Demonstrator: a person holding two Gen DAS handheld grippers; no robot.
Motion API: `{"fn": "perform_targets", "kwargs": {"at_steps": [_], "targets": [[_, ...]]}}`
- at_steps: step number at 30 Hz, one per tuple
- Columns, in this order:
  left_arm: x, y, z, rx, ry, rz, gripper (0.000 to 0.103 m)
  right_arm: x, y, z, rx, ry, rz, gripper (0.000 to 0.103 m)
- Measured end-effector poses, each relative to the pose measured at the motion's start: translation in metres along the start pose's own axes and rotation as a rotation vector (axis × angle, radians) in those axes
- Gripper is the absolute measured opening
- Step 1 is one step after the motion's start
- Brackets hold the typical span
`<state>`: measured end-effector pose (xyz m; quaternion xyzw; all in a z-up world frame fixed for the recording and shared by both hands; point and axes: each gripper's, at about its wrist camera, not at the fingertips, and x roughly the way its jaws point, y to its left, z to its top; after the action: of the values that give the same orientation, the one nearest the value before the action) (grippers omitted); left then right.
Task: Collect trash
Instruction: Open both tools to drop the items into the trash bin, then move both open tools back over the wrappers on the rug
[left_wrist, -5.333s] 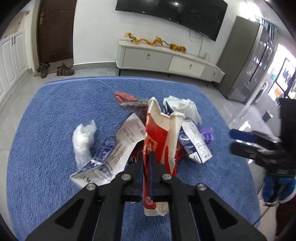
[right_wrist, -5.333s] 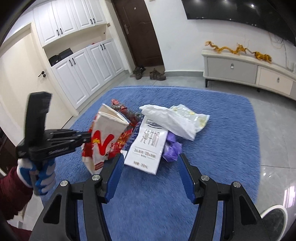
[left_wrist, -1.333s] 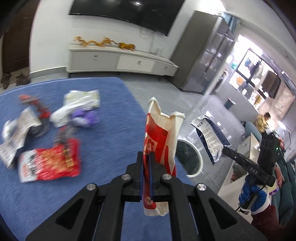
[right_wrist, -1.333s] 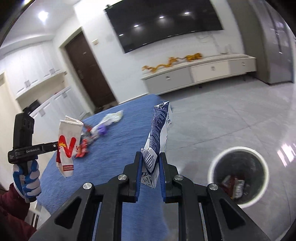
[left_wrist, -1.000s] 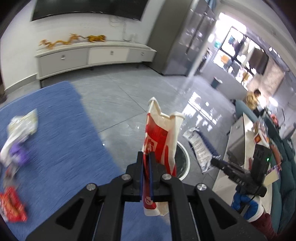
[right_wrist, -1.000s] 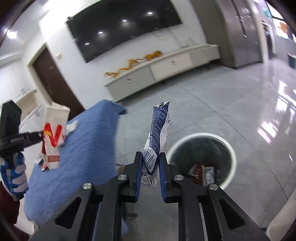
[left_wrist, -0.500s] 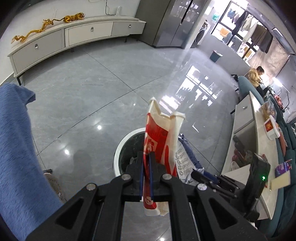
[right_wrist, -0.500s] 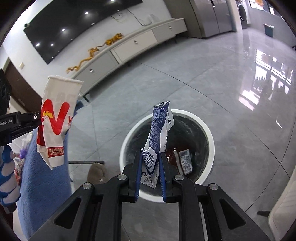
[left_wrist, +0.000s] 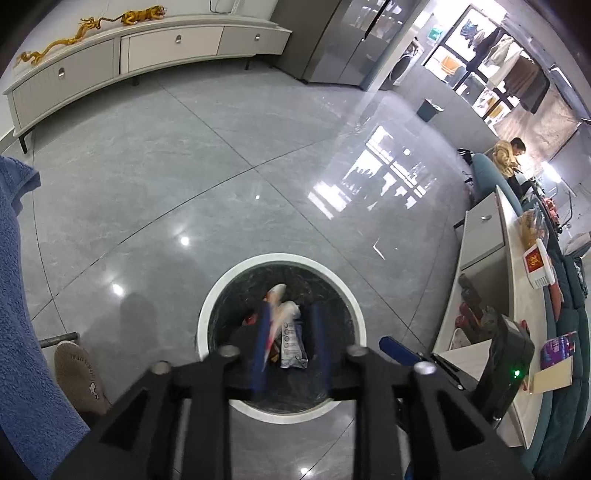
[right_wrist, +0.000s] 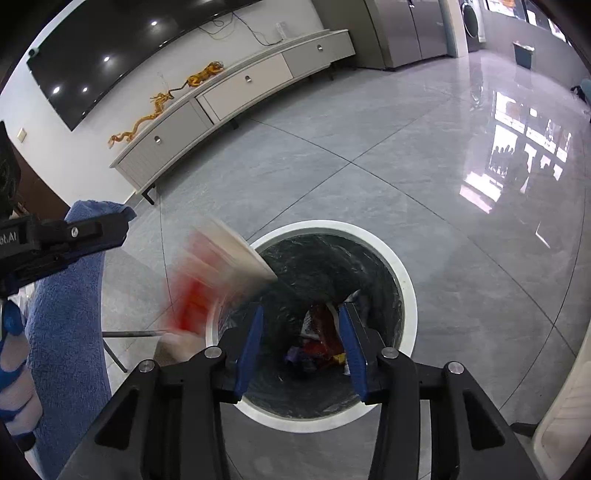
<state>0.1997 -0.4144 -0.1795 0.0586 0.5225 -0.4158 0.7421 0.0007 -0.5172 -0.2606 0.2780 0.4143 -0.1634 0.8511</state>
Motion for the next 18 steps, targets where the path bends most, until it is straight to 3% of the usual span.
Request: {"fn": "perform_targets", "kwargs": {"at_steps": [5, 10, 14, 18], "targets": [[-0.038, -0.006, -0.011, 0.039, -0.057, -0.005, 0.029, -0.019, 0.009, -0.003, -0.030, -0.021, -0.005, 0.043], [-0.092, -0.007, -0.030, 0.094, -0.154, 0.057, 0.029, -0.048, 0.030, -0.009, -0.098, -0.042, -0.002, 0.043], [-0.141, -0.003, -0.055, 0.111, -0.248, 0.092, 0.029, -0.073, 0.051, -0.013, -0.144, -0.074, 0.025, 0.043], [-0.181, 0.007, -0.081, 0.103, -0.283, 0.104, 0.029, -0.105, 0.079, -0.016, -0.202, -0.120, 0.064, 0.043]]}}
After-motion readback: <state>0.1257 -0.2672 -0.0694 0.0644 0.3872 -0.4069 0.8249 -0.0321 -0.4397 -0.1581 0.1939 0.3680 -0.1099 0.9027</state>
